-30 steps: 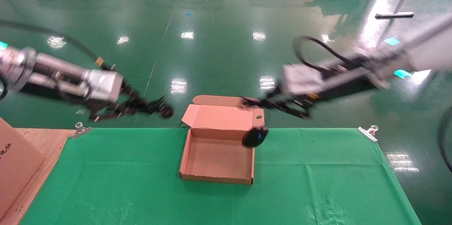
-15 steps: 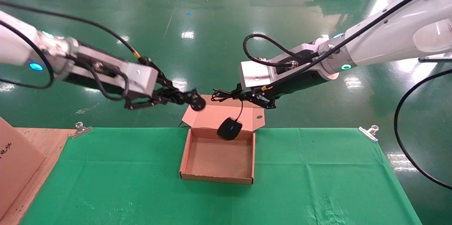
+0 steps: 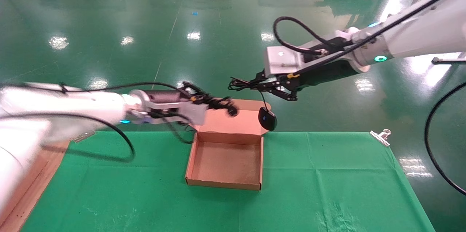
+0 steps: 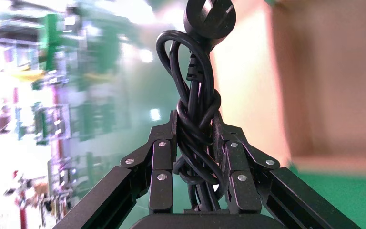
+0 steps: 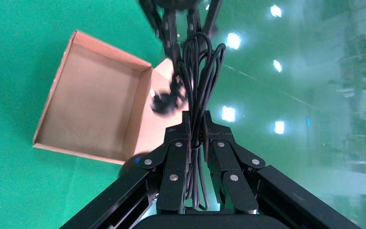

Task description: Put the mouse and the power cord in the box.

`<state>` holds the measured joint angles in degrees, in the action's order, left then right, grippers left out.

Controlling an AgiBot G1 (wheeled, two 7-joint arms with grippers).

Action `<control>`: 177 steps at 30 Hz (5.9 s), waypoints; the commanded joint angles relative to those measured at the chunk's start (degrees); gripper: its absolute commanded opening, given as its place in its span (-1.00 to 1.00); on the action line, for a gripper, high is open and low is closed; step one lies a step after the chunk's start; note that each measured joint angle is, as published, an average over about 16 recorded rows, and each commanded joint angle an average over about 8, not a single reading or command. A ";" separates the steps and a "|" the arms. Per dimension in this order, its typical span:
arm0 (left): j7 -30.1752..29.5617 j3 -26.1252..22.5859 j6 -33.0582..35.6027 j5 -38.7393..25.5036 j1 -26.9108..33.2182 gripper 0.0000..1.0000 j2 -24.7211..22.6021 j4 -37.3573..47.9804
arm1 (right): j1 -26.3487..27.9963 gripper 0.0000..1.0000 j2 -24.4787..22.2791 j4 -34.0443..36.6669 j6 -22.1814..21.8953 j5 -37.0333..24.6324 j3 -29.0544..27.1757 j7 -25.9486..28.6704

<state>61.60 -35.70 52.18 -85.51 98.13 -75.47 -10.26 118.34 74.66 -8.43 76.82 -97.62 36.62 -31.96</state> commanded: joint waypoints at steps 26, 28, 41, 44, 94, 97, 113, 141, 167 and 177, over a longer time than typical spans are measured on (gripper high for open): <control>4.21 -10.08 -12.16 3.86 -13.36 1.00 -2.68 -8.63 | -2.68 -1.00 -2.69 5.61 1.15 0.65 -0.37 -5.41; 4.06 -10.84 -12.39 4.46 -13.30 1.00 -2.66 -8.69 | -2.82 -1.00 -2.57 5.80 1.30 0.70 -0.40 -5.61; 1.80 -11.70 -10.70 11.60 -11.83 1.00 -0.48 -7.37 | -2.55 -1.00 -0.40 6.27 2.16 1.01 -0.57 -5.71; 1.41 -10.11 -6.07 14.49 -10.76 1.00 2.68 -7.27 | -2.43 -1.00 0.81 6.09 2.05 1.07 -0.59 -5.28; -7.72 -1.84 22.62 28.30 -6.56 1.00 33.41 -13.14 | -25.68 1.00 3.88 -23.08 -40.40 16.85 31.14 24.77; -7.74 -1.86 22.57 28.26 -6.56 1.00 33.37 -13.17 | -25.49 1.00 3.88 -23.07 -40.19 16.44 31.02 24.60; -11.72 -0.58 23.12 29.11 -8.39 1.00 33.74 -16.30 | -26.39 1.00 1.83 -25.11 -37.54 17.26 28.41 25.04; -41.76 9.45 28.27 36.31 -22.35 1.00 37.07 -39.60 | -41.17 1.00 -18.28 -44.52 -14.96 35.97 4.55 33.64; -69.57 18.75 33.04 42.98 -35.28 1.00 40.15 -61.17 | -54.94 1.00 -37.12 -62.72 6.07 53.42 -17.63 41.65; -73.46 20.00 33.69 43.91 -37.04 1.00 40.58 -64.47 | -57.89 1.00 -41.12 -66.61 10.57 57.22 -22.42 43.13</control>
<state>-11.43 -15.83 85.80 -41.70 61.28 -34.95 -74.28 61.01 34.28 -74.31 86.54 -41.13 15.10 10.93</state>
